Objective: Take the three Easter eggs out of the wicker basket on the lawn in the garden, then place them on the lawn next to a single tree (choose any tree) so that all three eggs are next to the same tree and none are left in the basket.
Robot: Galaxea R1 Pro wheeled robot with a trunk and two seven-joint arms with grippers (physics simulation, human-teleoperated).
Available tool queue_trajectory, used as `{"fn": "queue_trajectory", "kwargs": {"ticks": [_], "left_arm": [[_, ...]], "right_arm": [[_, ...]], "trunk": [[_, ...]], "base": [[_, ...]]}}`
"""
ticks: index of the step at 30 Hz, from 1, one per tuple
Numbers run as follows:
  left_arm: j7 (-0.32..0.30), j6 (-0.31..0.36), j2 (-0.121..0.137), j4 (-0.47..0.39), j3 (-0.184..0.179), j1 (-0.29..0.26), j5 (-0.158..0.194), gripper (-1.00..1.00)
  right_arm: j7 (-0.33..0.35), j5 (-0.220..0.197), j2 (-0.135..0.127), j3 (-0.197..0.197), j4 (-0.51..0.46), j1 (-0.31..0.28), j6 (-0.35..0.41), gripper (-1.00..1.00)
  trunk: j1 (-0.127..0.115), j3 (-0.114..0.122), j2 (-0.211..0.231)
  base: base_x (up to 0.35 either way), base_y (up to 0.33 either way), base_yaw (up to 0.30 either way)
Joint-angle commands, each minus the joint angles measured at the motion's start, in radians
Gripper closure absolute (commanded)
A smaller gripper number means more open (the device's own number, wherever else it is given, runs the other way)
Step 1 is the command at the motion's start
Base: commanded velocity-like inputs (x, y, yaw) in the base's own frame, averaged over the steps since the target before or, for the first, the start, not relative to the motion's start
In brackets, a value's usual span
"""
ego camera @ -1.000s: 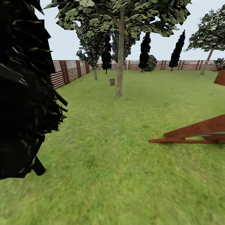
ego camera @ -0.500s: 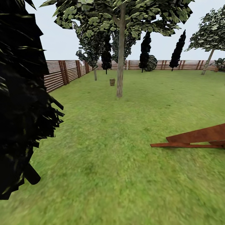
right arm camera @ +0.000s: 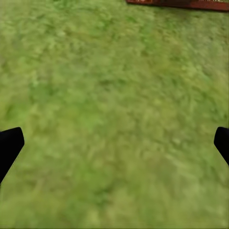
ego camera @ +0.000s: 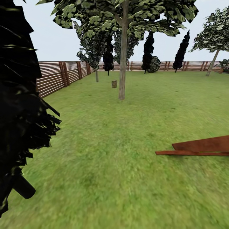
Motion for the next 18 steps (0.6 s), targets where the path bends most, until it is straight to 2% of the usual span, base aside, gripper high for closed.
{"fn": "queue_trajectory", "kwargs": {"ticks": [1, 18], "left_arm": [[0.001, -0.001, 0.0, -0.001, 0.004, 0.0, -0.004, -1.0], [0.001, -0.001, 0.0, -0.001, 0.004, 0.0, -0.004, -1.0]], "right_arm": [[0.0, -0.002, 0.0, 0.0, 0.001, -0.001, -0.003, -1.0], [0.0, 0.0, 0.0, 0.0, 0.001, -0.001, -0.003, -1.0]], "trunk": [[0.001, -0.001, -0.001], [0.001, -0.001, -0.001]], "base": [[0.321, 0.0, 0.0], [0.321, 0.0, 0.0]]}}
